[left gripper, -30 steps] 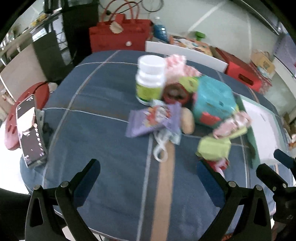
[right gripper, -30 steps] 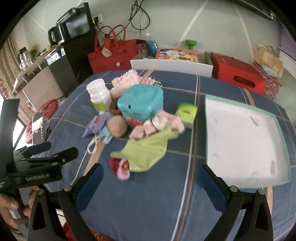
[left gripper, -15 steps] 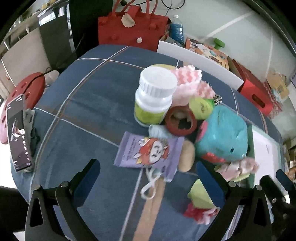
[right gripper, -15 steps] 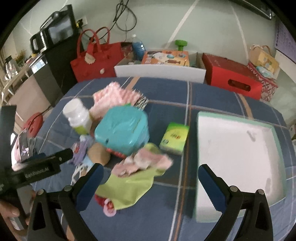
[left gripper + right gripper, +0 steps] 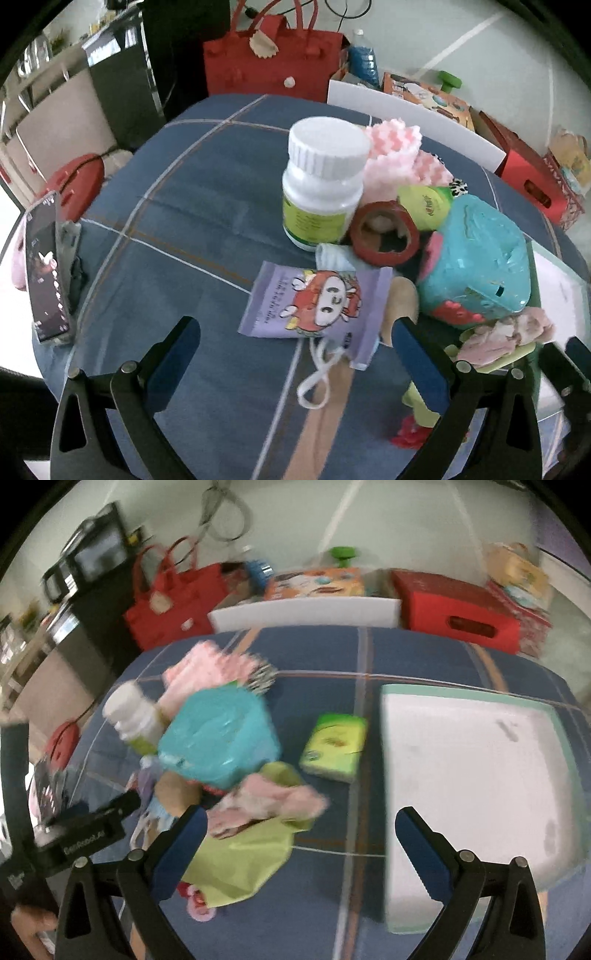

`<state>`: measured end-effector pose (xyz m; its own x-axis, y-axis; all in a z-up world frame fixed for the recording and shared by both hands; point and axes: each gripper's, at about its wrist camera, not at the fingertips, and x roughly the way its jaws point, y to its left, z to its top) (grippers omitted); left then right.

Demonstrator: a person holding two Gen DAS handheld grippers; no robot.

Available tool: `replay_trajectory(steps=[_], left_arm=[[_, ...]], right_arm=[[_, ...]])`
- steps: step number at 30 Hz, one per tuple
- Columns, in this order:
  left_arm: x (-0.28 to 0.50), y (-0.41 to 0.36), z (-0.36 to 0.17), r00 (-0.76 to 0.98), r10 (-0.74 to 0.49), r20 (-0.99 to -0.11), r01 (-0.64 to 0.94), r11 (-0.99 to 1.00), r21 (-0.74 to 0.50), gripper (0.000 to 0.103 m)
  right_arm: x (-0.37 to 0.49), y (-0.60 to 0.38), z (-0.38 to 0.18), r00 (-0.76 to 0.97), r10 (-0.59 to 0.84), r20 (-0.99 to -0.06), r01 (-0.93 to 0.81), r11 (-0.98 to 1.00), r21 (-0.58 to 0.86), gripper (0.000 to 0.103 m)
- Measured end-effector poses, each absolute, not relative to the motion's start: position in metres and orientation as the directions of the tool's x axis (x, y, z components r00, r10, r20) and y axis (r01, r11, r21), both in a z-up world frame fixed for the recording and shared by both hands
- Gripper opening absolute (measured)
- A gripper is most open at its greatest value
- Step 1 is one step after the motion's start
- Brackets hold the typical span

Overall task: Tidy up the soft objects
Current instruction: 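Move the right tool to the pink-and-white cloth and close on it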

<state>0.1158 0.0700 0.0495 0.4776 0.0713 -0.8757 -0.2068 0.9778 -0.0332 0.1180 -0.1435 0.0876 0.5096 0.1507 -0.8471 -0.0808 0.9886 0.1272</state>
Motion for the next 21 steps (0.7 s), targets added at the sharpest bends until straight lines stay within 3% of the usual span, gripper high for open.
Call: replay_trajectory(steps=[8,11,14,19,21], left_arm=[[0.117,0.077,0.045,0.469,0.054,-0.882,-0.217,0.975,-0.056,0.103],[0.119,0.077,0.039,0.451,0.05,-0.891,-0.216,0.975,-0.054,0.103],[0.12,0.078,0.036,0.445,0.046,-0.894,-0.223,0.973,-0.061,0.103],[0.121,0.078,0.035,0.44,0.043,-0.897,-0.229,0.971,-0.066,0.103],[0.121,0.077,0.034,0.439,0.042,-0.898,-0.229,0.971,-0.067,0.103]], right_arm=[[0.116,-0.109,0.074,0.527,0.118,-0.842,-0.181,0.983,0.024,0.101],[0.117,-0.108,0.073,0.533,0.123,-0.837,-0.197,0.98,0.019,0.095],[0.118,-0.108,0.07,0.528,0.141,-0.838,-0.201,0.979,0.038,0.084],[0.119,-0.114,0.067,0.521,0.188,-0.833,-0.204,0.975,0.092,0.053],[0.119,-0.116,0.065,0.519,0.193,-0.833,-0.2,0.975,0.101,0.047]])
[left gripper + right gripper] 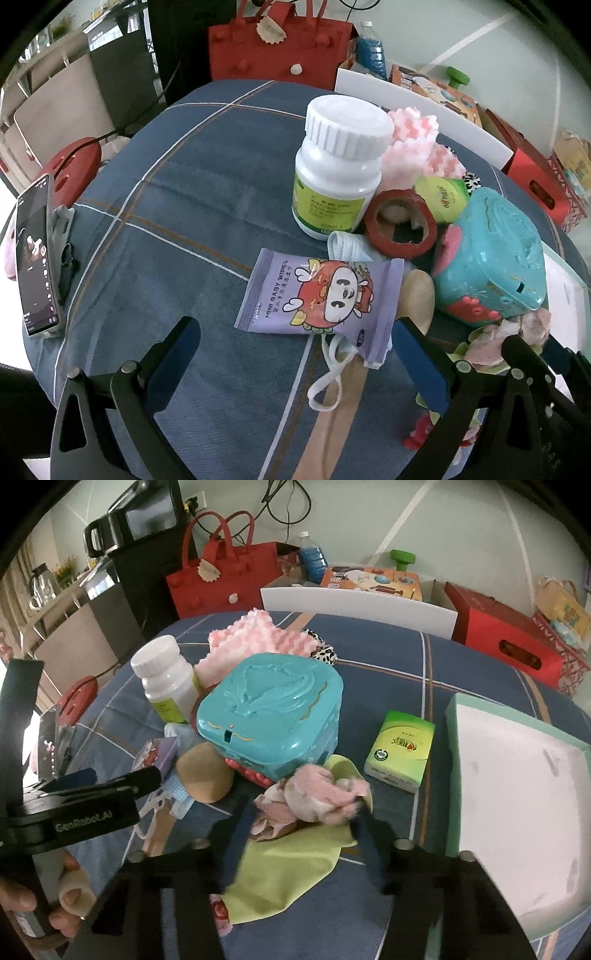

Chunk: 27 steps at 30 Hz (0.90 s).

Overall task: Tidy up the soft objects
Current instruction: 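Move the right tool to the pink-and-white cloth and close on it, then grasp the purple snack packet with the left tool while the right tool lifts the pink cloth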

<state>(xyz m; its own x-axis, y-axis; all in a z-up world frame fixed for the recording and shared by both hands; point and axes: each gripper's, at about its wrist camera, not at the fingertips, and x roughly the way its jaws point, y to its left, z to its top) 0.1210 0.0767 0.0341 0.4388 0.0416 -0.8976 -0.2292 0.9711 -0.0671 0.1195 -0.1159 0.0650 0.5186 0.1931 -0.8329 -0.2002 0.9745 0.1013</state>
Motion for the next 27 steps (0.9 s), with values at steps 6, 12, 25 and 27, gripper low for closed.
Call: replay_trajectory(steps=[6,12,25,27], left_arm=[[0.123,0.077,0.032,0.432,0.045,-0.901,-0.238,0.969,-0.065,0.103],[0.12,0.077,0.035,0.438,0.05,-0.897,-0.247,0.967,-0.067,0.103],[0.118,0.077,0.039,0.44,0.058,-0.896,-0.243,0.968,-0.056,0.103],[0.119,0.076,0.038,0.434,0.064,-0.899,-0.246,0.968,-0.05,0.103]], right_arm=[[0.118,-0.128,0.066,0.527,0.224,-0.82,-0.177,0.972,0.151,0.027],[0.113,-0.137,0.079,0.564,0.249,-0.788,-0.167,0.968,0.187,0.02],[0.099,-0.164,0.114,0.658,0.293,-0.694,-0.136,0.952,0.274,0.019],[0.097,-0.17,0.119,0.673,0.284,-0.683,-0.123,0.953,0.275,0.019]])
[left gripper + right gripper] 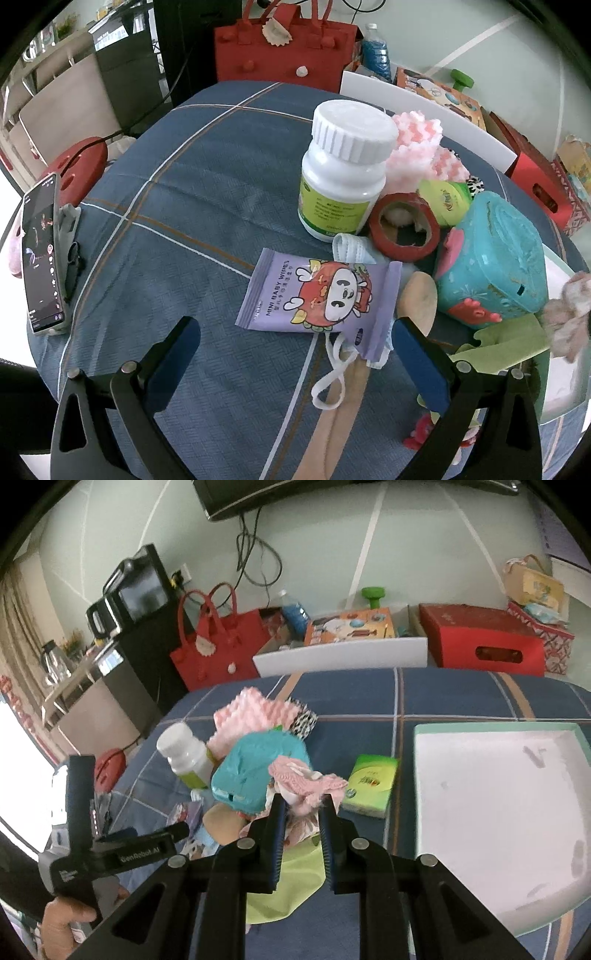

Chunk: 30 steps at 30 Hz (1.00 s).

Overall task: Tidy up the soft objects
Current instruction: 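Grasp the purple snack packet with the left tool while the right tool lifts the pink cloth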

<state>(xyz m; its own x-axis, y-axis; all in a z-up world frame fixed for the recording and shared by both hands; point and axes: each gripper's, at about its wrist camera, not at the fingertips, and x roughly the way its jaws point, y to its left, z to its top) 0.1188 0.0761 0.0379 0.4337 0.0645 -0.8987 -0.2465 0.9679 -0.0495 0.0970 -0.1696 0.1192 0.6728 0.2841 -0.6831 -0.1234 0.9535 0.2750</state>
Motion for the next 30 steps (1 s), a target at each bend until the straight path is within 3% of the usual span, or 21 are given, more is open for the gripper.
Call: replay_trajectory(steps=[13,19,24,30], left_arm=[[0.13,0.062,0.019,0.392,0.072,-0.917,-0.21,0.978,-0.013,0.099],[0.128,0.058,0.02,0.401,0.058,-0.914,-0.206,0.978,-0.029,0.078],[0.127,0.052,0.021,0.408,-0.016,-0.913,-0.16,0.983,-0.089,0.045],[0.126,0.046,0.025,0.425,-0.066,-0.903,-0.128,0.983,-0.132,0.019]], right_arm=[[0.1,-0.182,0.107,0.646,0.272,-0.714,-0.087,0.955,0.285,0.019],[0.102,-0.185,0.102,0.635,0.271,-0.723,-0.07,0.953,0.296,0.019],[0.103,-0.184,0.099,0.627,0.267,-0.732,-0.062,0.954,0.295,0.019],[0.105,-0.182,0.096,0.62,0.261,-0.74,-0.059,0.956,0.288,0.019]])
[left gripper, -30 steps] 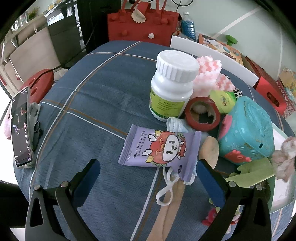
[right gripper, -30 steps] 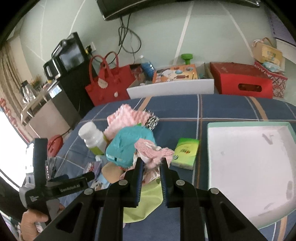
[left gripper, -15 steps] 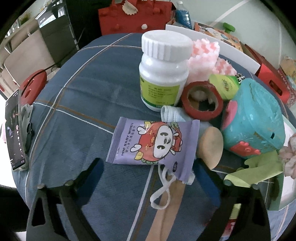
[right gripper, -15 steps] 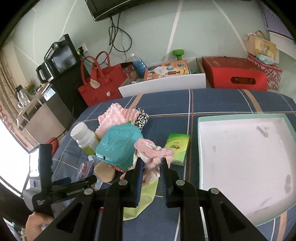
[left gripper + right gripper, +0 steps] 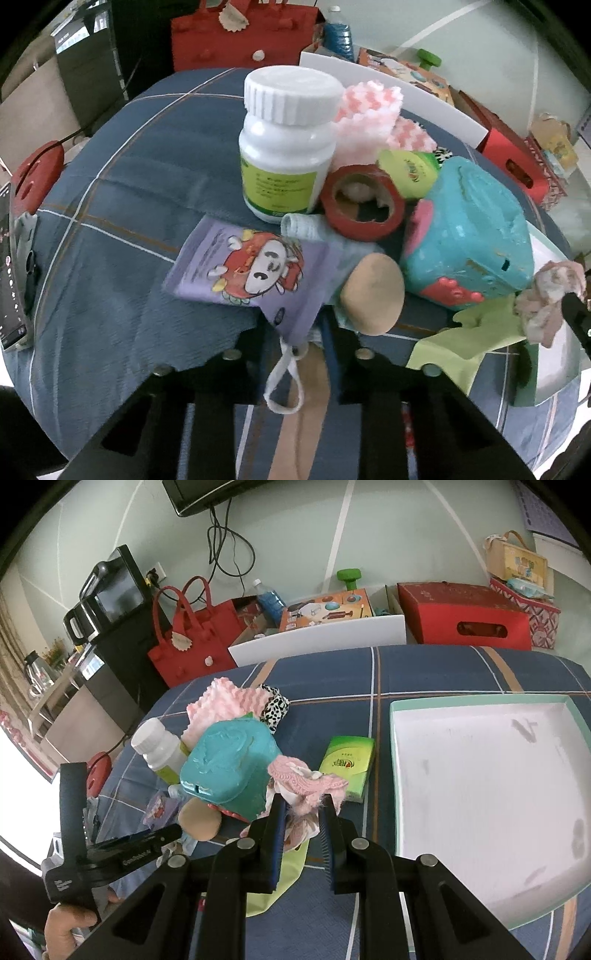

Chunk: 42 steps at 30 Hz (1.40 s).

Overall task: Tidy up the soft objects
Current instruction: 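Grasp the purple snack packet with the left tool while the right tool lifts the pink cloth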

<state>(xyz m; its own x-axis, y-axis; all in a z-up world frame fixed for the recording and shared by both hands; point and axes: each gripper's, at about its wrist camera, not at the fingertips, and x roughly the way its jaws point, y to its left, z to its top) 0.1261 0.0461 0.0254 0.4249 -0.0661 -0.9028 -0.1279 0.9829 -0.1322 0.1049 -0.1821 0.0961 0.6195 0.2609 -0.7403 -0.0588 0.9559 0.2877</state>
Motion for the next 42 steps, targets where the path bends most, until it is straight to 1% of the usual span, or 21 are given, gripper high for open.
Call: replay_trajectory(steps=[1,5,16,18,20,30,35,36,37,38,39,40,42], left_arm=[[0.126,0.045,0.026,0.429,-0.07,-0.9,-0.126,0.982,-0.137,0.017],[0.127,0.048,0.031,0.441,-0.047,-0.897,-0.142,0.983,-0.121,0.012],[0.124,0.068,0.038,0.477,-0.039,-0.878,-0.177,0.974,-0.139,0.009],[0.123,0.069,0.041,0.483,-0.042,-0.875,-0.179,0.973,-0.145,0.006],[0.119,0.073,0.044,0.489,-0.045,-0.871,-0.182,0.971,-0.153,0.005],[0.119,0.076,0.052,0.522,-0.039,-0.852,-0.196,0.967,-0.164,0.004],[0.117,0.076,0.059,0.54,-0.047,-0.841,-0.199,0.963,-0.181,0.004],[0.116,0.077,0.06,0.543,-0.046,-0.838,-0.2,0.963,-0.183,0.004],[0.115,0.078,0.062,0.549,-0.045,-0.834,-0.2,0.962,-0.184,0.004],[0.114,0.078,0.064,0.555,-0.043,-0.831,-0.201,0.962,-0.184,0.004],[0.113,0.078,0.066,0.56,-0.042,-0.828,-0.201,0.962,-0.185,0.004],[0.113,0.078,0.068,0.564,-0.041,-0.825,-0.2,0.962,-0.185,0.004],[0.112,0.077,0.069,0.566,-0.04,-0.823,-0.198,0.963,-0.182,0.004]], right_arm=[[0.105,-0.182,0.095,0.618,0.26,-0.742,-0.058,0.956,0.287,0.019],[0.105,-0.182,0.094,0.615,0.259,-0.745,-0.056,0.957,0.286,0.019],[0.105,-0.183,0.092,0.609,0.26,-0.749,-0.054,0.956,0.288,0.019],[0.106,-0.182,0.092,0.607,0.258,-0.752,-0.055,0.957,0.284,0.019],[0.106,-0.181,0.092,0.606,0.256,-0.753,-0.059,0.958,0.279,0.019],[0.106,-0.19,0.089,0.601,0.236,-0.763,-0.031,0.962,0.273,0.019],[0.105,-0.191,0.085,0.583,0.182,-0.792,-0.014,0.977,0.214,0.02],[0.106,-0.191,0.085,0.58,0.176,-0.795,-0.012,0.978,0.207,0.023],[0.106,-0.191,0.085,0.576,0.165,-0.801,-0.01,0.981,0.195,0.031],[0.105,-0.192,0.085,0.577,0.156,-0.802,-0.009,0.983,0.185,0.036],[0.105,-0.191,0.085,0.578,0.143,-0.803,-0.008,0.986,0.169,0.048],[0.104,-0.19,0.085,0.58,0.128,-0.805,-0.011,0.989,0.15,0.053],[0.103,-0.187,0.085,0.577,0.122,-0.807,-0.027,0.991,0.131,0.053]])
